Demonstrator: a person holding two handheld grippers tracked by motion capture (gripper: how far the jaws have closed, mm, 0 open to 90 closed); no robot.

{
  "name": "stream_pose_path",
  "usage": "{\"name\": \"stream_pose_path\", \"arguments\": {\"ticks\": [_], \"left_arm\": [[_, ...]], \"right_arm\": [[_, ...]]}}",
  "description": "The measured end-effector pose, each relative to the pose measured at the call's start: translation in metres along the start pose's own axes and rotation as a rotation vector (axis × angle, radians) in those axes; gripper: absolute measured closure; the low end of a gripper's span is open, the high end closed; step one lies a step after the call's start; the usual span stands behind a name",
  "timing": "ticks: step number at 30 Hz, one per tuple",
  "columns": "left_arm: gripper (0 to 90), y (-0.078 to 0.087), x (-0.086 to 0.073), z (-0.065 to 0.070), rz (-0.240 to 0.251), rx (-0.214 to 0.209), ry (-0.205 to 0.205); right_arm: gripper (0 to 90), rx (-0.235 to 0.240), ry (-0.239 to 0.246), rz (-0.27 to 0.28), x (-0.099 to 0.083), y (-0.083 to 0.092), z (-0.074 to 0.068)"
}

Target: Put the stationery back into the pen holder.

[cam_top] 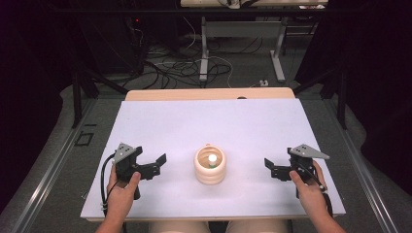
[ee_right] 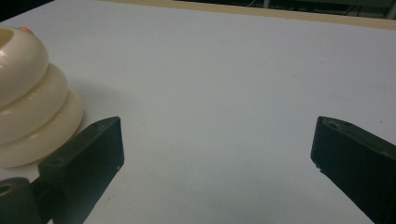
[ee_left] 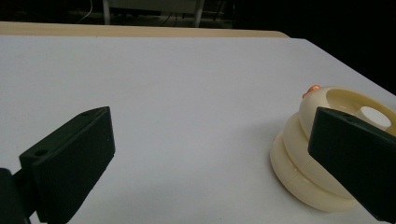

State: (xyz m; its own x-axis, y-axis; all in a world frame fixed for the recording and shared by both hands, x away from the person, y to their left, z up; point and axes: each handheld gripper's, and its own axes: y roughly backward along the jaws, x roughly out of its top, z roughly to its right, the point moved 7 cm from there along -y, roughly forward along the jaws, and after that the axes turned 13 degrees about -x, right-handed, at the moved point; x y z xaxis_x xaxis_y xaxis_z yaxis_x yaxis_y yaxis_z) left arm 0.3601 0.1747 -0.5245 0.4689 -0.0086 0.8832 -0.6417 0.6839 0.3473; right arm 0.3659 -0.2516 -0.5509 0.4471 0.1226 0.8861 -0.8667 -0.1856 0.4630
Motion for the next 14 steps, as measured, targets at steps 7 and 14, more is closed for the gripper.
{"name": "stream_pose_path", "arguments": {"ticks": [7,14], "left_arm": [[0.5,0.0,-0.001,-0.002,-0.011,0.001,-0.009],[0.5,0.001,-0.001,-0.004,0.0,0.008,0.003]], "right_arm": [[4.1,-0.02,-0.027,-0.015,-0.009,-0.007,0.007],[5.3,-0.025,-0.051,-0.038,-0.014,-0.01,0.012]]}}
